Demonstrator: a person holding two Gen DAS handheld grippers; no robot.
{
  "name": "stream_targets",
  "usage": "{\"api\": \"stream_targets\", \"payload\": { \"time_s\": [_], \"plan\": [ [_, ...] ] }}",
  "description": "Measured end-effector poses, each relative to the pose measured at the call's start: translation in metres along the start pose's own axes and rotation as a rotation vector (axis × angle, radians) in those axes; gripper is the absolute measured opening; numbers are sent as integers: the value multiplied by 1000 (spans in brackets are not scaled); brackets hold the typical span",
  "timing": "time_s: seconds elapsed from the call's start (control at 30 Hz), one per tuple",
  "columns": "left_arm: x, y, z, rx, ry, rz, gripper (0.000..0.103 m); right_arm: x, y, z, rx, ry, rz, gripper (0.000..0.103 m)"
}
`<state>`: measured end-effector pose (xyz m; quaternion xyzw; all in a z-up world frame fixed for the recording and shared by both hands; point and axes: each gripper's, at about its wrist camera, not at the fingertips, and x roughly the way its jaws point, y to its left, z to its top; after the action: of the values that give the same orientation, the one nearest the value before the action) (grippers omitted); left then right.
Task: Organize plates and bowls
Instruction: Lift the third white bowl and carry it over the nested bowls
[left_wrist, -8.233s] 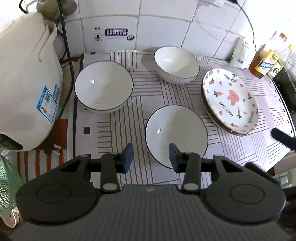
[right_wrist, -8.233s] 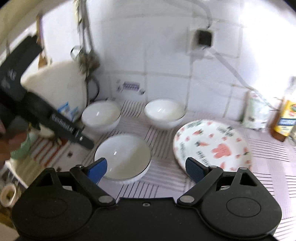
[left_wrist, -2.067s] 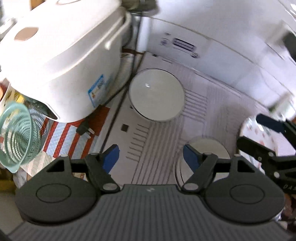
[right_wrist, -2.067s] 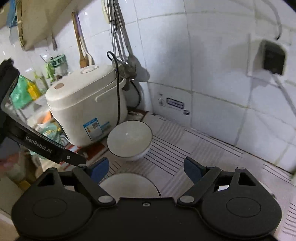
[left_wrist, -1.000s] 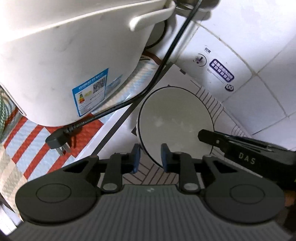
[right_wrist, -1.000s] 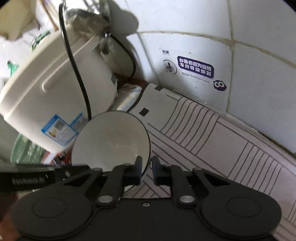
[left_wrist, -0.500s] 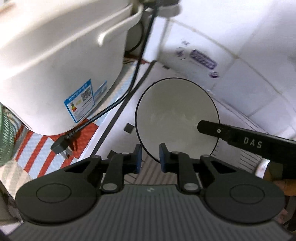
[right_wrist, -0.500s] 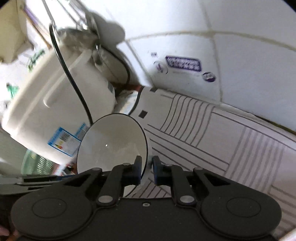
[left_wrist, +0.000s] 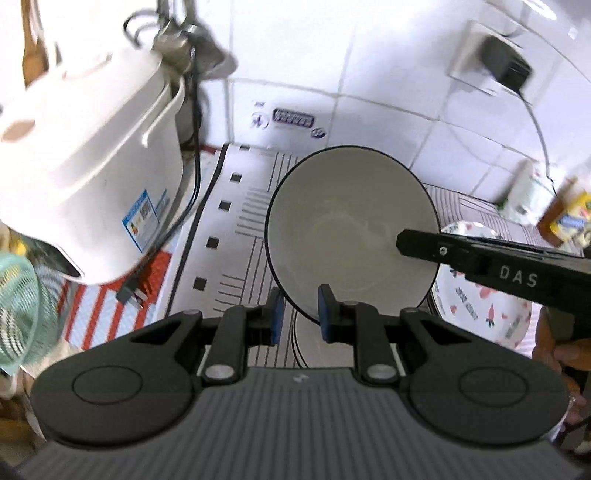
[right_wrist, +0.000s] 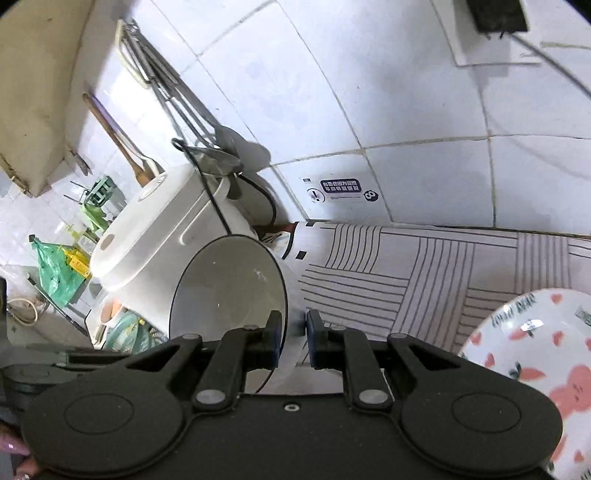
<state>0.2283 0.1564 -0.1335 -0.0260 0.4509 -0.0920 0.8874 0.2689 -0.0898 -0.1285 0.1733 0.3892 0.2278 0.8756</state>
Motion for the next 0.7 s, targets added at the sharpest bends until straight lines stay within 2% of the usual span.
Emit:
{"api": "stream_targets", "payload": {
  "time_s": [0.17,0.23,0.3,0.43,0.57,0.63,0.7],
  "plan": [
    [-8,-15,-16,76,9,39,18,-13,-3,-23,69,-26,-2,18],
    [-3,-17,-21,92,41,52,18,-17,-6,-35,116,-48,6,18],
    [2,-16,-23,85,80,28,18,-21,-10,-46,168,-70,29,19],
    [12,-19,-26,83,132,9,18,-19,-20,-64,221,-65,4,19],
    [22,-24,-30,90,170,9,18,-19,-23,-74,208,-58,-27,19],
    [28,-23,-29,67,215,22,19,-20,-19,-77,168,-74,-49,18],
    [31,-23,-29,57,228,27,19,-18,-14,-80,127,-82,-71,18]
  ]
}}
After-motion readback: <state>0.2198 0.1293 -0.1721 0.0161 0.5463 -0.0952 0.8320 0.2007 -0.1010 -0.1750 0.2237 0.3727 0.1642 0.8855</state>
